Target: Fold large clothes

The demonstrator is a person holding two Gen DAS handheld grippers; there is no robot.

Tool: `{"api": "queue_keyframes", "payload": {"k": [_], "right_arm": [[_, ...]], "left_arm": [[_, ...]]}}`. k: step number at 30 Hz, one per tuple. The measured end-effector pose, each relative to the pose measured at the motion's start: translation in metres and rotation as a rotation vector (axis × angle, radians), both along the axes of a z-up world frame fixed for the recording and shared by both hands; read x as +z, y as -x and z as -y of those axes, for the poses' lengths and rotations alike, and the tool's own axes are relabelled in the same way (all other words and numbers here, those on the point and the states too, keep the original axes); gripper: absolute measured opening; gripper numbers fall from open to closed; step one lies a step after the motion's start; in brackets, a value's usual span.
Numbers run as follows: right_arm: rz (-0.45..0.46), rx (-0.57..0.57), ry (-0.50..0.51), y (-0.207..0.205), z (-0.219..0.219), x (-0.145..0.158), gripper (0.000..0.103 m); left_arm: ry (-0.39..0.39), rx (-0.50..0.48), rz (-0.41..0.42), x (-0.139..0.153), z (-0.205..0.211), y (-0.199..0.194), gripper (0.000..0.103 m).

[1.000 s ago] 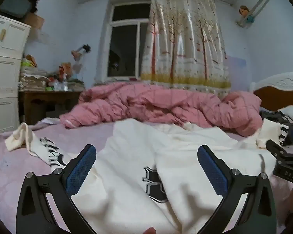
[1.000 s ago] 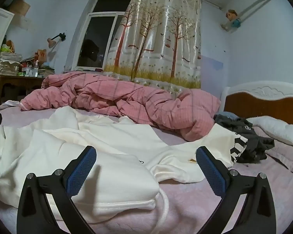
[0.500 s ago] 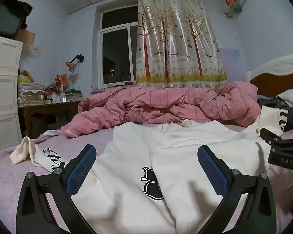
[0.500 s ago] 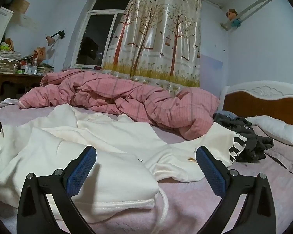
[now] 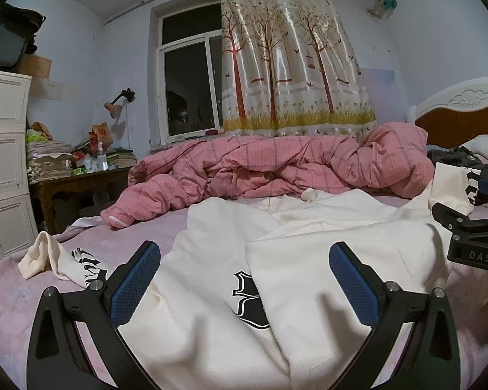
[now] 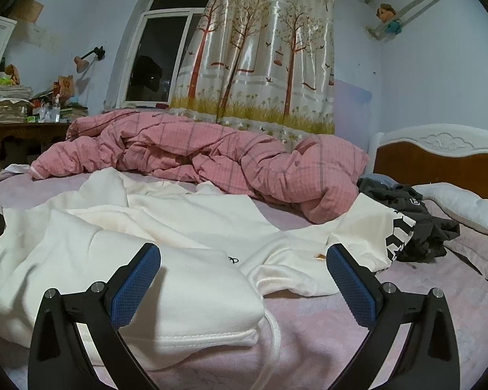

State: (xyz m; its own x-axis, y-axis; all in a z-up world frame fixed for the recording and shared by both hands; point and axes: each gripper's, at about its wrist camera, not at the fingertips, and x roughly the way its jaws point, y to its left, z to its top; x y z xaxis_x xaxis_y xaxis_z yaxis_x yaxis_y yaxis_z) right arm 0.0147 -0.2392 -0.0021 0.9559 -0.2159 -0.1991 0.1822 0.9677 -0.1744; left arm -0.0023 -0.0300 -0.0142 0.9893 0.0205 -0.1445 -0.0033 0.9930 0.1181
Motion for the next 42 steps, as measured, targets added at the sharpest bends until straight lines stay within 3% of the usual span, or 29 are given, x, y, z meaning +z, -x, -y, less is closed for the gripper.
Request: {"api": "queue_keyframes", "payload": {"k": [42], "right_arm": [[-0.012,0.012,0.004,-0.0023,-0.0024,-0.0024,0.103]], "left_arm": [[-0.018,-0.006,-0.039,-0.0036,-0.0019,-0.0043,0.103]]}}
